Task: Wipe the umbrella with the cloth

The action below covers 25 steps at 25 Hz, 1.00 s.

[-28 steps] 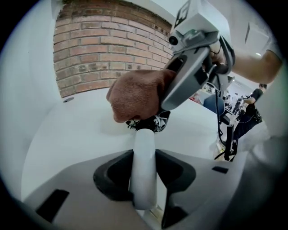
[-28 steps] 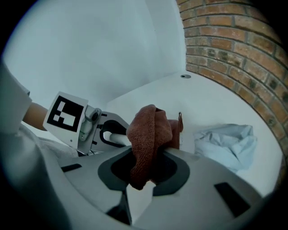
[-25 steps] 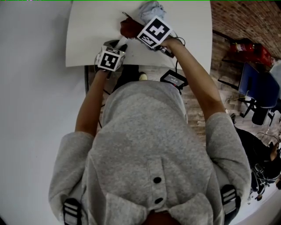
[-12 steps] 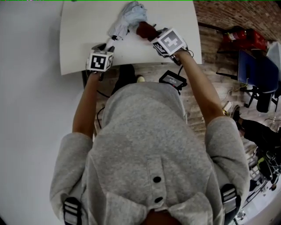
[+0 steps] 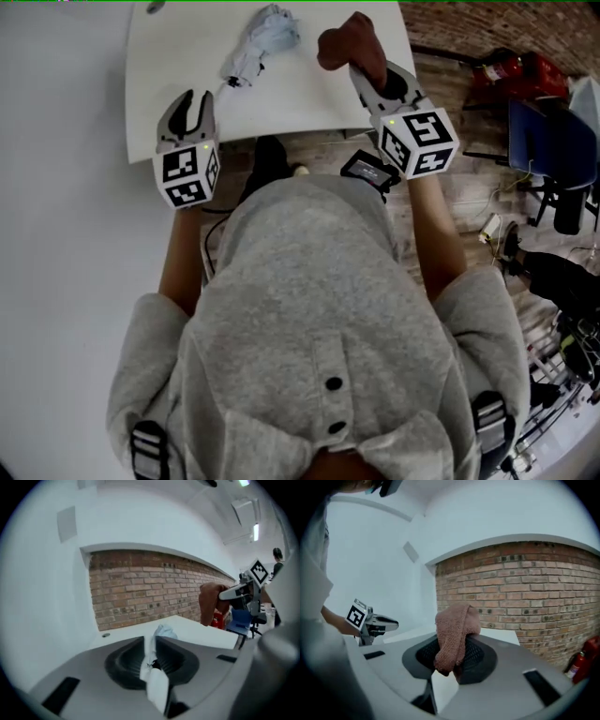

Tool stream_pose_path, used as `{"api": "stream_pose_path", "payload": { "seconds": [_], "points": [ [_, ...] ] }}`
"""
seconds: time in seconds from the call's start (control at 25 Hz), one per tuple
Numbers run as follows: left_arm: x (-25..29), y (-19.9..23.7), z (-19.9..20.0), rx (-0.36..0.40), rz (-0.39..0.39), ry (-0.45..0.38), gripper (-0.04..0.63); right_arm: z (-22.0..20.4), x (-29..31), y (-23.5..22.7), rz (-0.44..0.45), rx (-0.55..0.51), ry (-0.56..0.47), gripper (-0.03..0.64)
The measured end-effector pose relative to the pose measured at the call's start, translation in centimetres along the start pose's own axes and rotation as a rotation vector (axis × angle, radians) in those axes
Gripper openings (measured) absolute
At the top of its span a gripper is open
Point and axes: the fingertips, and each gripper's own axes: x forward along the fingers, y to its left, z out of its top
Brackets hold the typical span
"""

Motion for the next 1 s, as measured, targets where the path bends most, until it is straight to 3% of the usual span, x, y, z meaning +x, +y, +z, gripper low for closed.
{"api": "stream_pose_path", "payload": {
  "seconds": [0.04, 0.08, 0.2, 0.52, 0.68, 1.0],
  "points": [
    [-1.0, -0.5, 1.4, -0.011, 0.019, -0.043, 0.021, 0.5, -1.1, -0.1, -0.014, 0.019, -0.026, 0.083],
    [-1.8, -1.1, 2.5, -0.025, 0.029, -0.073, 0.015, 1.0, -2.1, -0.1, -0.026, 0.034, -0.047, 0.083],
    [-3.2, -3.3, 4.6, -0.062, 0.017, -0.114, 0.015, 1.9, -4.3, 0.0, -0.048, 0.056, -0.096, 0.083],
    [-3.9, -5.3, 6.2, -0.076, -0.014, -0.153, 0.015, 2.7, -5.4, -0.1, -0.075, 0.027, -0.168, 0.083],
    [-3.7, -5.0, 5.7, -0.078, -0.01, -0.157, 0.015, 1.8, -5.1, -0.4, -0.09, 0.053, -0.173, 0.083],
    [-6.5, -6.8, 9.4, -0.056, 0.005, -0.139, 0.015, 4.6, -8.2, -0.3, -0.066, 0.016, -0.154, 0.083]
  ]
}}
